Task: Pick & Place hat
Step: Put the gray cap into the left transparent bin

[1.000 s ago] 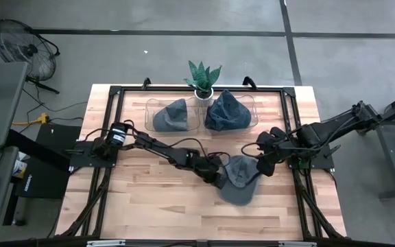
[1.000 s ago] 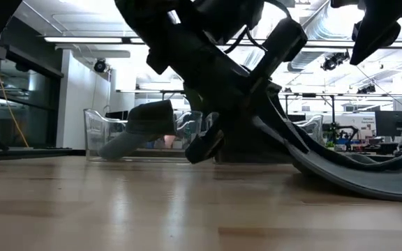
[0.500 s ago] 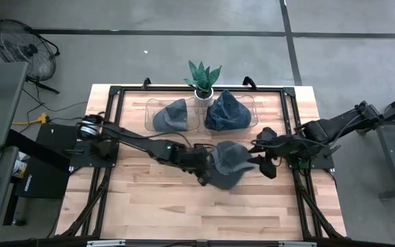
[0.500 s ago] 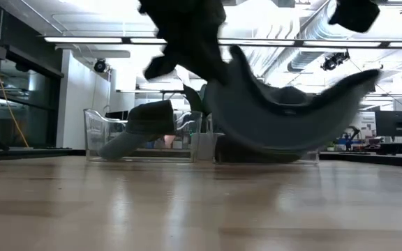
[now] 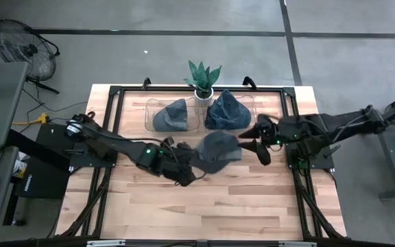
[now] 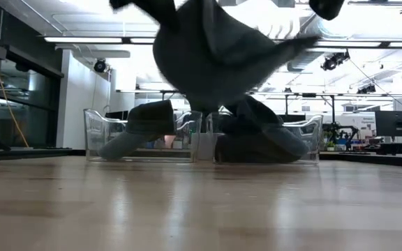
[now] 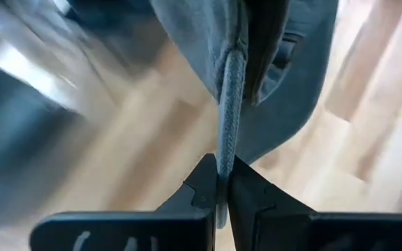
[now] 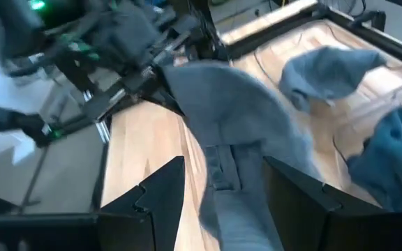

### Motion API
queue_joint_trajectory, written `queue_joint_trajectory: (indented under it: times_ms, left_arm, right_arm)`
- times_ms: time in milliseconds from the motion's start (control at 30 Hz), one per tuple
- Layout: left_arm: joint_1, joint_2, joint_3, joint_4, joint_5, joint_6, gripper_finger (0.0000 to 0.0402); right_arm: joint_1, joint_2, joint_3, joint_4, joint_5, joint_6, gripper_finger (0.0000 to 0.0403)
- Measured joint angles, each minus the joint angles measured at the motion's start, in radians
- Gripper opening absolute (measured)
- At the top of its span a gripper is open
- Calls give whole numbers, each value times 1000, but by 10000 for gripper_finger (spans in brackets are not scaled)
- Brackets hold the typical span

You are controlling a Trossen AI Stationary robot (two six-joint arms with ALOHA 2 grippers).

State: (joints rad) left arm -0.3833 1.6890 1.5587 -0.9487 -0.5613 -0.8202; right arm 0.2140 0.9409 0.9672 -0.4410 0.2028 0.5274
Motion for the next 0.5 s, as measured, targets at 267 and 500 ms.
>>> queue_joint_trajectory:
  times_ms: [267,500]
  left_arm:
    - [-36,58,220,-334,-251,143,8]
    - [-22,63,241,-392,-266,170,8]
  right_arm:
    - [-114,0,0,99,-107,-117,183]
    - [-135,8,0,170,10,-439,183]
